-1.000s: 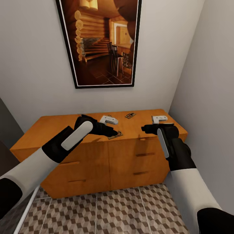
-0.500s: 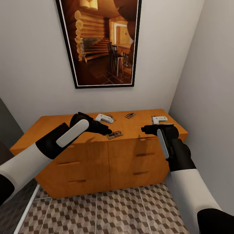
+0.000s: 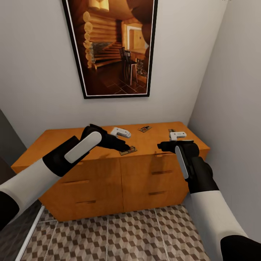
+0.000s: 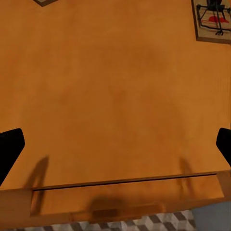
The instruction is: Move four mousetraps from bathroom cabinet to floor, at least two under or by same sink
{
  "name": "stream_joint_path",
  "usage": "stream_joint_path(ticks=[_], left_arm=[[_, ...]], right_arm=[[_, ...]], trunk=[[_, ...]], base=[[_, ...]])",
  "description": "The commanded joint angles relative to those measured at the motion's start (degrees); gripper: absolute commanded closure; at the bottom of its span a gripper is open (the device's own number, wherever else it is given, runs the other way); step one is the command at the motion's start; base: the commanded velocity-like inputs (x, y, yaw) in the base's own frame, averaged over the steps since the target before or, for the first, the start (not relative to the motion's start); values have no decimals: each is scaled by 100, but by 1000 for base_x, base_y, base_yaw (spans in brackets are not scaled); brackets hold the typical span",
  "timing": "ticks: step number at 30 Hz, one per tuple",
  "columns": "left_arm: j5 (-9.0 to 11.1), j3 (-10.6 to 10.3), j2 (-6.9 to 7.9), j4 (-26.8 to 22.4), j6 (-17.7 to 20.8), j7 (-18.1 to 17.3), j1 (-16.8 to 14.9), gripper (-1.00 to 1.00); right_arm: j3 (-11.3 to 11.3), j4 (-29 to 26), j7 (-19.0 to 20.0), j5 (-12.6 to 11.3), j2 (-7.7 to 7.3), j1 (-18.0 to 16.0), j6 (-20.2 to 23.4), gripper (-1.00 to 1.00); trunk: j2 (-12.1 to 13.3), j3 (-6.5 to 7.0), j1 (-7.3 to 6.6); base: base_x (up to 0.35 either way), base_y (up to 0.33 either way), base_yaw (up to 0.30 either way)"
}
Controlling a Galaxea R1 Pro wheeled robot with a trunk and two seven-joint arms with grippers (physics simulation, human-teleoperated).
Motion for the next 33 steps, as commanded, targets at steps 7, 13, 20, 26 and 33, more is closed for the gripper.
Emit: stream_joint_path(ticks=[7,13,20,26,33], left_arm=[[207,-329,-64,-10,-2,59,-23,-100],[230,-500,-74,-11,-2,59,-43,-100],[237,-586,-55,-7,-6,59,-80,-100],[238,-605,-12,-3,-10,59,-116,-100],[244,-610,275,-12,-6,59,-320,-100]], right_arm=[[5,-7,-22,-3,1,3,26,-100],[5,-7,-22,-3,-5,4,26,-100],[5,-8,-22,-3,-3,5,26,-100],[5,-8,-22,-3,-13,6,26,-100],[5,0,-22,-3,-16,8,26,-100]], trunk=[[-3,14,0],[-3,40,0],[-3,67,0],[-3,73,0],[-3,75,0]], base=[[0,0,-171],[0,0,-247],[0,0,-222],[0,0,-67],[0,0,-11]])
